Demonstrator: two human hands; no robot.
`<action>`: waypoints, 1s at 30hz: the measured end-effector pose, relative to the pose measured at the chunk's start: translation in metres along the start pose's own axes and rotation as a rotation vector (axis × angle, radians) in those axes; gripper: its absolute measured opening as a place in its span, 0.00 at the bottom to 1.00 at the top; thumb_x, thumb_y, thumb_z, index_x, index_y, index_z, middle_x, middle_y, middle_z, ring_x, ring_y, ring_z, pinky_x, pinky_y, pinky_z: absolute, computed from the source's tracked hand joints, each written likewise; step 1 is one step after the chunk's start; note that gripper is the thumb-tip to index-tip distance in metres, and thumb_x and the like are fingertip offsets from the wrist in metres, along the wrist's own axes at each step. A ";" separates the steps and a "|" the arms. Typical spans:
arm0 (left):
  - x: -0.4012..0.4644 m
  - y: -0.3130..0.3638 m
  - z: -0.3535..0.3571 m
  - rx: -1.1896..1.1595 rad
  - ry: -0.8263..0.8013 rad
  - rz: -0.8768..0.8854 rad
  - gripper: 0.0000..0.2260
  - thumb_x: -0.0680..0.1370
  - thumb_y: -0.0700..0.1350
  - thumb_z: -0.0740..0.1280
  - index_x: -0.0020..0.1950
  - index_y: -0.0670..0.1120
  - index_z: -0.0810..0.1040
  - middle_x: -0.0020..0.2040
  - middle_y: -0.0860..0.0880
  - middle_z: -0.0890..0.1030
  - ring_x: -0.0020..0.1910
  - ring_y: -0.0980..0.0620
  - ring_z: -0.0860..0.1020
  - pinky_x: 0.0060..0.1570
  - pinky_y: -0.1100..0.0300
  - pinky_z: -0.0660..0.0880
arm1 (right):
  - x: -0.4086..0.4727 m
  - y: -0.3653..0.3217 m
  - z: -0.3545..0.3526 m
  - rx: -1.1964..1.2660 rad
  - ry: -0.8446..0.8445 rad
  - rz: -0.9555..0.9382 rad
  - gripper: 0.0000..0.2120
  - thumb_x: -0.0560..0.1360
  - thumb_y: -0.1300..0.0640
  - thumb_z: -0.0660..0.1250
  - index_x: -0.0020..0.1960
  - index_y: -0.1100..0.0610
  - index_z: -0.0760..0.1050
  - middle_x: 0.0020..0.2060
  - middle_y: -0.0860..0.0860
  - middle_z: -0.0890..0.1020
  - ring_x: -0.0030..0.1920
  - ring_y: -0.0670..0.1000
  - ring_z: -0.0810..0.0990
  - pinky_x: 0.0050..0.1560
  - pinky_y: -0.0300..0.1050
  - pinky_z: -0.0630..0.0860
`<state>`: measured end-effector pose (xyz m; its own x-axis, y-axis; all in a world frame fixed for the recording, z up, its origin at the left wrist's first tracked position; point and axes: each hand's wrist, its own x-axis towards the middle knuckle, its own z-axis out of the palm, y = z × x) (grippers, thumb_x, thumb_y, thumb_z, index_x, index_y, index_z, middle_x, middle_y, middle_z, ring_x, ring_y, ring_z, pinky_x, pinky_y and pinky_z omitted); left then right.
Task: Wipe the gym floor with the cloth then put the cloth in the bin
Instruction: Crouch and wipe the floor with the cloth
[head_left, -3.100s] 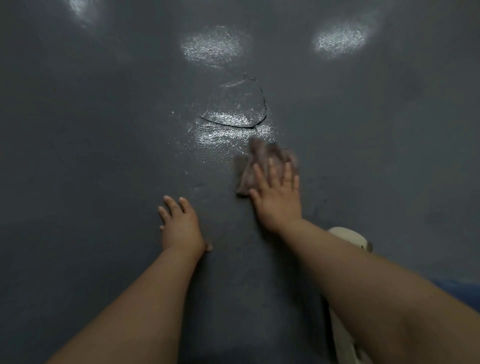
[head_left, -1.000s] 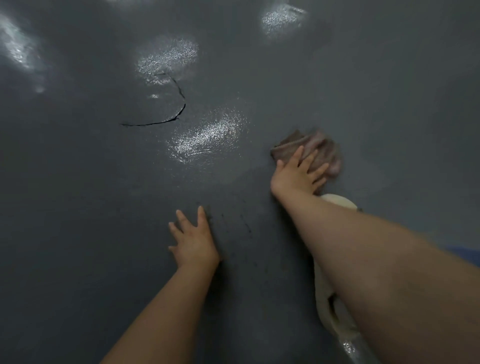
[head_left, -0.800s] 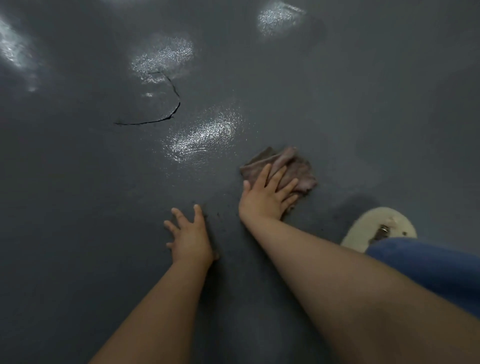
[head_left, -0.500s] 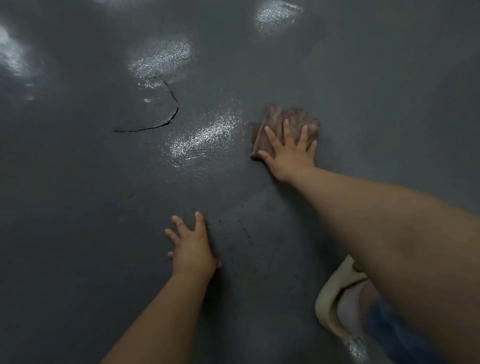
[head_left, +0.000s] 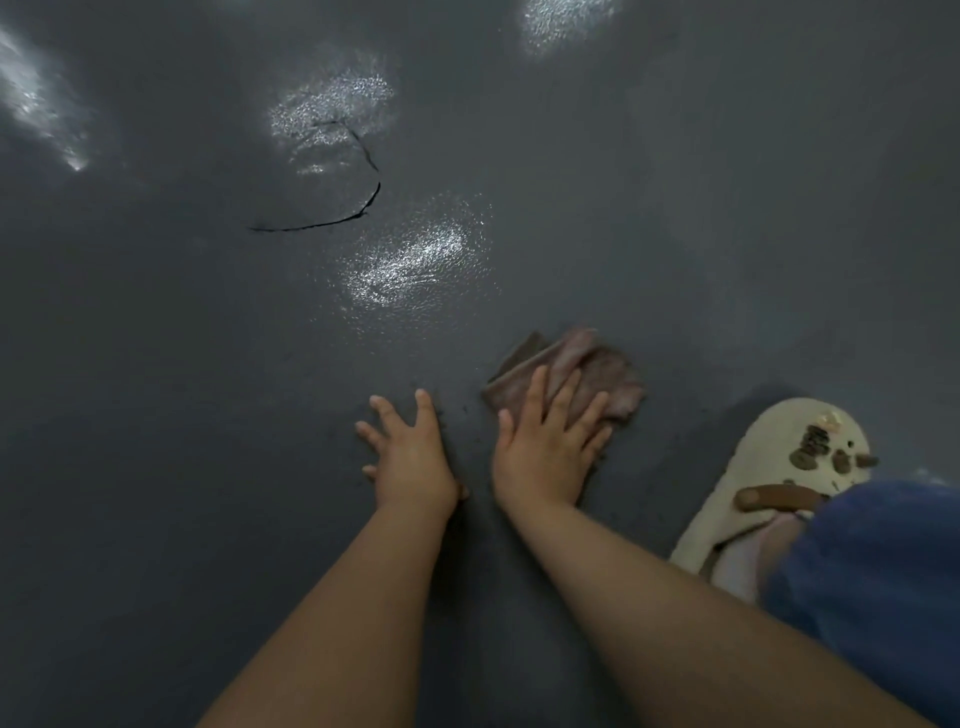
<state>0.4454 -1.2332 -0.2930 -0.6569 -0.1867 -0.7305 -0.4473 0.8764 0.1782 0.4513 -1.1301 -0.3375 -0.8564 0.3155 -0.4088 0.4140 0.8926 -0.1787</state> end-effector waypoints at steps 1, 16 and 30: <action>0.000 0.000 0.000 0.003 0.000 0.002 0.51 0.69 0.45 0.77 0.78 0.50 0.43 0.75 0.38 0.35 0.74 0.33 0.40 0.67 0.37 0.59 | -0.004 0.000 0.001 -0.047 -0.045 -0.038 0.29 0.72 0.43 0.54 0.69 0.55 0.71 0.67 0.61 0.72 0.65 0.73 0.68 0.58 0.74 0.65; -0.007 -0.020 0.001 -0.071 0.003 0.088 0.50 0.69 0.44 0.77 0.78 0.51 0.43 0.77 0.45 0.34 0.76 0.41 0.37 0.73 0.46 0.52 | 0.047 0.022 -0.022 -0.051 0.058 -0.026 0.30 0.81 0.42 0.48 0.78 0.49 0.41 0.77 0.53 0.41 0.75 0.65 0.38 0.71 0.66 0.41; -0.036 -0.149 -0.017 0.097 0.084 -0.218 0.57 0.65 0.53 0.78 0.77 0.51 0.38 0.76 0.40 0.38 0.76 0.41 0.42 0.73 0.49 0.49 | -0.055 -0.042 0.046 -0.310 -0.121 -0.867 0.28 0.72 0.41 0.51 0.66 0.48 0.75 0.68 0.54 0.73 0.67 0.68 0.69 0.62 0.71 0.62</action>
<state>0.5251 -1.3645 -0.2815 -0.6010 -0.4087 -0.6868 -0.5262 0.8492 -0.0448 0.4955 -1.2002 -0.3484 -0.7826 -0.5230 -0.3378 -0.4720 0.8522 -0.2258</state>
